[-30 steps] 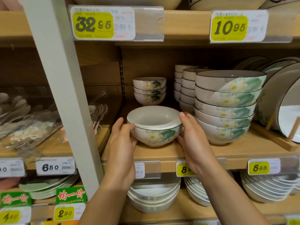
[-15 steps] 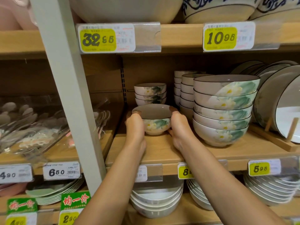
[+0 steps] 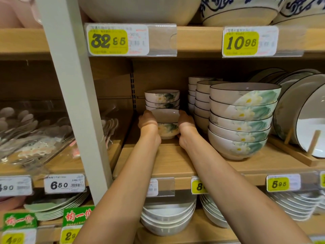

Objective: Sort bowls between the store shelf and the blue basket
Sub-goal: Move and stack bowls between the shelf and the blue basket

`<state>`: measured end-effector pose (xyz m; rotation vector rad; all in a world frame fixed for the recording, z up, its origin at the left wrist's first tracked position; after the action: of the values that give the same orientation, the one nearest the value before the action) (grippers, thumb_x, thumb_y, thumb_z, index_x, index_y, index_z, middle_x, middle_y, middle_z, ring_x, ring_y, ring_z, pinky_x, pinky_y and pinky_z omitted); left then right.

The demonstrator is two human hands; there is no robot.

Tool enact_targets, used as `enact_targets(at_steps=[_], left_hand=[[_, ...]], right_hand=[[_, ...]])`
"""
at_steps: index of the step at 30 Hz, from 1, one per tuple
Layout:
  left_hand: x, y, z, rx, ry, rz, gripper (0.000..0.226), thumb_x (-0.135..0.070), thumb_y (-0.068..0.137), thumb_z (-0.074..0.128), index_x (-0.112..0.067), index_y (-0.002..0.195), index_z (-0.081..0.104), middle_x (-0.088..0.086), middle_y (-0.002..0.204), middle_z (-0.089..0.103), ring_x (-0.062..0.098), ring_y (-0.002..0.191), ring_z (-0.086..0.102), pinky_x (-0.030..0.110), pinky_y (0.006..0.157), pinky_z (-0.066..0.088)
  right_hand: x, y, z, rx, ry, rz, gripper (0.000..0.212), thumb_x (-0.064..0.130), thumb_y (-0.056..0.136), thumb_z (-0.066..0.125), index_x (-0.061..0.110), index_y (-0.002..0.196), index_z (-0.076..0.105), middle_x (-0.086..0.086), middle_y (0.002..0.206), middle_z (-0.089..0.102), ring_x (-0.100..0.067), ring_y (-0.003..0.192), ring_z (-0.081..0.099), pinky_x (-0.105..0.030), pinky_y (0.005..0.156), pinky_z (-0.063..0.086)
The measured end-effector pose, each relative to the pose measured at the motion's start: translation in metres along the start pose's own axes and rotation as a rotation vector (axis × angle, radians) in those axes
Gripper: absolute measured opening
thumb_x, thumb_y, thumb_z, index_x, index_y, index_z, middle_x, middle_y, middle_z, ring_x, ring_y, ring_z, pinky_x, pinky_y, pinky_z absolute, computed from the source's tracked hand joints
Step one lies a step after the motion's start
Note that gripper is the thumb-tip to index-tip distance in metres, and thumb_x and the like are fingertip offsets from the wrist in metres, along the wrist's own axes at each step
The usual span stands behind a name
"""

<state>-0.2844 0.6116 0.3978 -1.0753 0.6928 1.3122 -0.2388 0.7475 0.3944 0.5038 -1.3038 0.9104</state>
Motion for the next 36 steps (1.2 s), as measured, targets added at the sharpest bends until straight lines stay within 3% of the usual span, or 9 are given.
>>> enact_targets(at_steps=[12, 15, 20, 23, 25, 28, 30, 33, 36], left_hand=[[-0.007, -0.005, -0.005, -0.046, 0.131, 0.092, 0.044, -0.029, 0.100, 0.032, -0.013, 0.137, 0.048, 0.017, 0.136, 0.050, 0.033, 0.121, 0.051, 0.045, 0.104, 0.043], [-0.010, -0.021, -0.007, -0.016, 0.143, 0.086, 0.043, -0.029, 0.100, 0.035, -0.012, 0.136, 0.049, 0.015, 0.135, 0.053, 0.031, 0.120, 0.052, 0.038, 0.100, 0.044], [-0.027, -0.077, -0.017, 0.073, 0.055, 0.120, 0.027, -0.027, 0.098, 0.044, -0.014, 0.120, 0.053, 0.006, 0.112, 0.059, 0.020, 0.097, 0.055, 0.032, 0.084, 0.045], [-0.037, -0.124, -0.025, 0.161, 0.055, 0.224, 0.021, -0.024, 0.096, 0.045, -0.017, 0.111, 0.057, 0.002, 0.101, 0.060, 0.014, 0.088, 0.057, 0.036, 0.090, 0.049], [-0.038, -0.158, -0.032, 0.215, 0.073, 0.299, 0.023, -0.025, 0.097, 0.045, -0.018, 0.111, 0.061, 0.001, 0.110, 0.062, 0.012, 0.099, 0.059, 0.038, 0.096, 0.049], [-0.032, -0.205, -0.046, 0.243, 0.125, 0.366, 0.033, -0.026, 0.097, 0.045, -0.016, 0.125, 0.061, 0.001, 0.121, 0.064, 0.014, 0.111, 0.061, 0.039, 0.097, 0.050], [-0.025, -0.233, -0.057, 0.243, 0.117, 0.373, 0.032, -0.024, 0.097, 0.045, -0.015, 0.121, 0.063, 0.001, 0.117, 0.069, 0.015, 0.107, 0.066, 0.039, 0.093, 0.053], [-0.017, -0.271, -0.080, 0.214, 0.088, 0.387, 0.031, -0.023, 0.098, 0.043, -0.013, 0.115, 0.066, 0.004, 0.110, 0.073, 0.016, 0.100, 0.070, 0.036, 0.088, 0.055], [-0.006, -0.301, -0.117, 0.161, 0.059, 0.388, 0.032, -0.021, 0.097, 0.039, -0.011, 0.109, 0.067, 0.007, 0.104, 0.075, 0.020, 0.099, 0.071, 0.035, 0.087, 0.055]], right_hand=[[-0.001, -0.009, -0.002, 0.029, -0.037, -0.089, 0.055, 0.046, 0.098, 0.040, 0.024, 0.149, 0.031, -0.013, 0.139, 0.049, -0.030, 0.122, 0.050, -0.048, 0.105, 0.043], [0.000, -0.021, -0.007, 0.037, -0.072, -0.118, 0.055, 0.048, 0.099, 0.039, 0.022, 0.147, 0.034, -0.011, 0.139, 0.050, -0.029, 0.124, 0.050, -0.047, 0.107, 0.041], [0.008, -0.056, -0.027, 0.051, -0.160, -0.199, 0.058, 0.045, 0.096, 0.041, 0.014, 0.146, 0.038, -0.008, 0.140, 0.051, -0.026, 0.126, 0.048, -0.045, 0.110, 0.036], [0.014, -0.088, -0.040, 0.142, -0.139, -0.264, 0.061, 0.046, 0.097, 0.042, 0.017, 0.149, 0.032, -0.005, 0.148, 0.042, -0.023, 0.135, 0.041, -0.047, 0.113, 0.033], [0.014, -0.111, -0.054, 0.206, -0.062, -0.274, 0.059, 0.043, 0.098, 0.044, 0.025, 0.152, 0.027, 0.000, 0.153, 0.037, -0.019, 0.138, 0.037, -0.046, 0.115, 0.032], [0.004, -0.147, -0.077, 0.288, 0.109, -0.201, 0.053, 0.034, 0.099, 0.047, 0.025, 0.149, 0.033, 0.001, 0.145, 0.048, -0.016, 0.128, 0.050, -0.040, 0.109, 0.041], [-0.008, -0.169, -0.091, 0.356, 0.199, -0.132, 0.043, 0.029, 0.101, 0.045, 0.020, 0.143, 0.042, -0.003, 0.136, 0.056, -0.017, 0.119, 0.058, -0.038, 0.105, 0.046], [-0.024, -0.196, -0.112, 0.409, 0.237, -0.067, 0.024, 0.027, 0.101, 0.045, 0.019, 0.119, 0.059, -0.004, 0.120, 0.068, -0.016, 0.105, 0.068, -0.036, 0.097, 0.052], [-0.043, -0.220, -0.132, 0.435, 0.268, -0.001, 0.023, 0.021, 0.101, 0.045, 0.014, 0.111, 0.064, -0.006, 0.109, 0.073, -0.016, 0.098, 0.071, -0.033, 0.089, 0.054]])
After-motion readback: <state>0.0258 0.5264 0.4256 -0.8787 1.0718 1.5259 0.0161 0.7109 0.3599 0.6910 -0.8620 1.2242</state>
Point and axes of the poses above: each hand's wrist, its own y-axis towards the middle knuckle, its own z-axis out of the palm, x = y × z, the point moved 8 cm from there along y, towards the middle knuckle
